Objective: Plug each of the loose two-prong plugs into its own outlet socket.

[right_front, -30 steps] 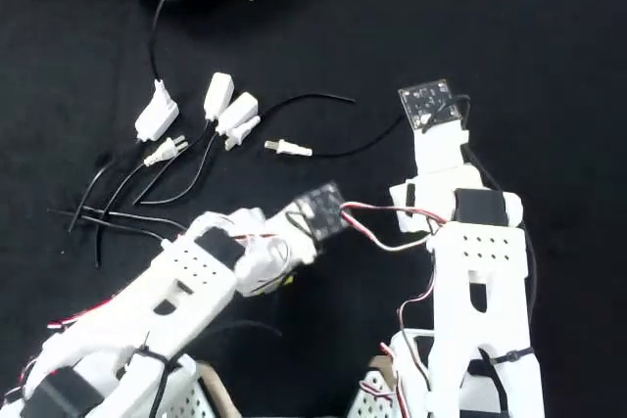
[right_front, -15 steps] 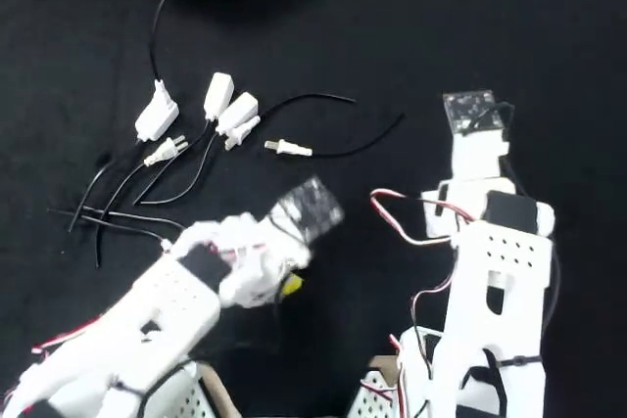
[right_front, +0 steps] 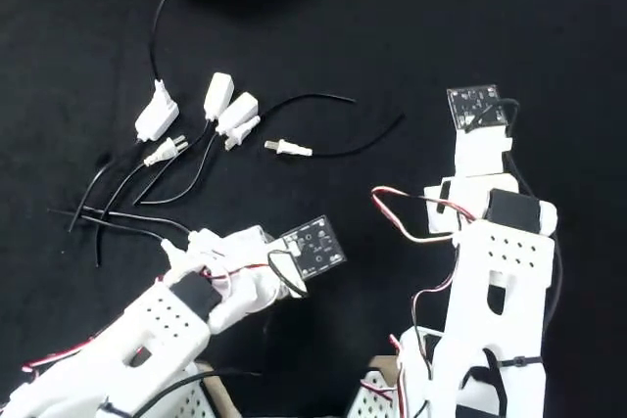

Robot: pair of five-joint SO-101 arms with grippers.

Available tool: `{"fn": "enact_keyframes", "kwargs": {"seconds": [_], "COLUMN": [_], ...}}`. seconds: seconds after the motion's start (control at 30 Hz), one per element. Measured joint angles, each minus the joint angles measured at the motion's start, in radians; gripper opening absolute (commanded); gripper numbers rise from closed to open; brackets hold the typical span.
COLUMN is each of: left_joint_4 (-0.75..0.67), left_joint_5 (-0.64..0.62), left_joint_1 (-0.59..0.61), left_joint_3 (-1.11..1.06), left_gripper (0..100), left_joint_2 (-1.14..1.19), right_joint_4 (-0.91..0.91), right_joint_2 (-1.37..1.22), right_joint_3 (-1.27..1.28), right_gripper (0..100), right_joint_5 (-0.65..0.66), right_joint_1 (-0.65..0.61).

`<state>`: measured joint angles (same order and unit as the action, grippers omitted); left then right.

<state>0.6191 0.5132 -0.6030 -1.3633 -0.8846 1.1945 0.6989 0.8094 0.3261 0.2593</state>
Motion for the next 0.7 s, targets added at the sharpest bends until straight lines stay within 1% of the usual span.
{"fn": "enact_keyframes", "kwargs": {"seconds": [0.2,0.4,0.53,0.67,0.7], "left_joint_4": [-0.049,-0.035,-0.006,-0.003,0.02], "left_joint_5": [-0.003,-0.012,-0.012,0.018,0.023], "left_joint_1": [-0.02,-0.038,-0.04,0.002,0.003], "left_joint_3": [0.071,0.195,0.258,0.285,0.295], "left_gripper": [8,8,8,8,8], "left_joint_2": [0.169,0.371,0.439,0.462,0.462], "right_joint_4": [0.0,0.0,0.0,0.0,0.0], "right_joint_2": [0.0,0.0,0.0,0.0,0.0], "right_joint_3": [0.0,0.0,0.0,0.0,0.0], "right_gripper": [2.8,2.8,2.8,2.8,2.8], "right_joint_5": [0.0,0.0,0.003,0.006,0.006], "right_joint_1": [0.0,0.0,0.0,0.0,0.0]}}
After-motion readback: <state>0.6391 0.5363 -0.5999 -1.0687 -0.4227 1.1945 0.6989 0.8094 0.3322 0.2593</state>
